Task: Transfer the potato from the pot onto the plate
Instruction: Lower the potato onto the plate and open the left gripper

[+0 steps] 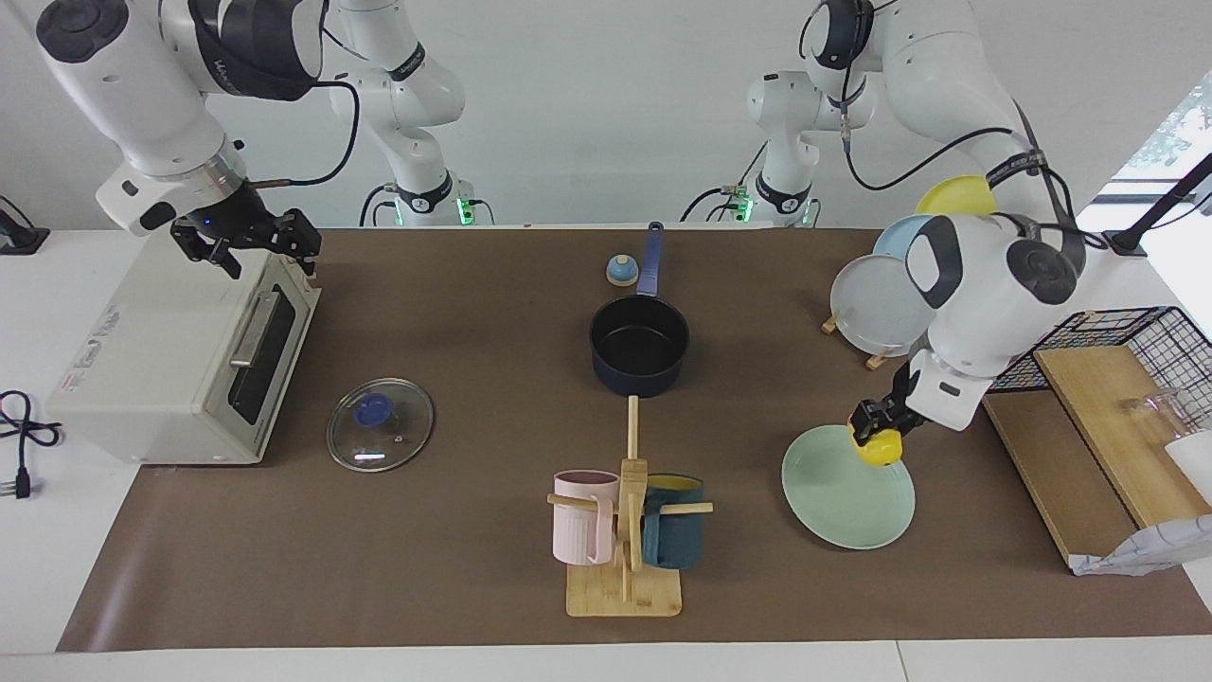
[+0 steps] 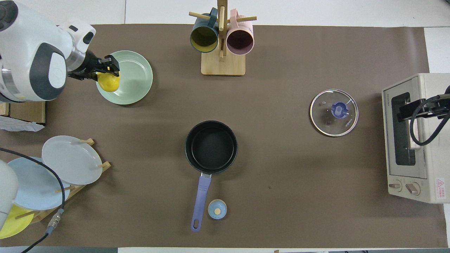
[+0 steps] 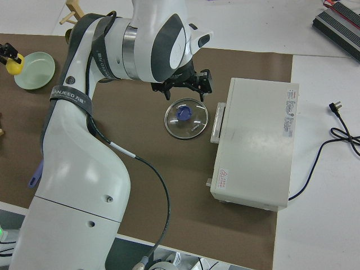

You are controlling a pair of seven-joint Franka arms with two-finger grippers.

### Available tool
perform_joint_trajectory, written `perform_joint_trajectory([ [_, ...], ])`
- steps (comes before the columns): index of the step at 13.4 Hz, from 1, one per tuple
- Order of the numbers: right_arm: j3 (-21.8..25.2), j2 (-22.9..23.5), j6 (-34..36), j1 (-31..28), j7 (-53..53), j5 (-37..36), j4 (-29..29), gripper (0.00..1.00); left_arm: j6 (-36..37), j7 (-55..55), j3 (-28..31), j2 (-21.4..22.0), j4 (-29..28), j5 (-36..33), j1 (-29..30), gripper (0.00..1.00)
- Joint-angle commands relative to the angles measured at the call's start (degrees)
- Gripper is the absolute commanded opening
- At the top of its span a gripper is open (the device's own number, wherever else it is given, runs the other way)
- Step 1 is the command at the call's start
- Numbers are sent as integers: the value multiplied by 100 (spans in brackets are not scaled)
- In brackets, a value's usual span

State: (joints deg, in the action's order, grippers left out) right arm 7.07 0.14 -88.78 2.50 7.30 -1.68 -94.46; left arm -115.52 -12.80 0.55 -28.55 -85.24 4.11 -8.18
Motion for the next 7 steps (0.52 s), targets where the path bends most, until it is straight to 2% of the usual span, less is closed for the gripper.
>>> perform_joint_trajectory([
  [1, -57, -111, -131, -91, 158, -87, -143, 100, -338, 50, 32, -115, -203, -165, -52, 0],
  [3, -48, -111, -131, -118, 210, -87, -143, 100, -681, 50, 32, -150, -458, -165, -69, 0],
  [7, -22, -93, -131, -109, 167, -69, -73, 100, -709, 85, 32, -151, -520, -165, -87, 0],
])
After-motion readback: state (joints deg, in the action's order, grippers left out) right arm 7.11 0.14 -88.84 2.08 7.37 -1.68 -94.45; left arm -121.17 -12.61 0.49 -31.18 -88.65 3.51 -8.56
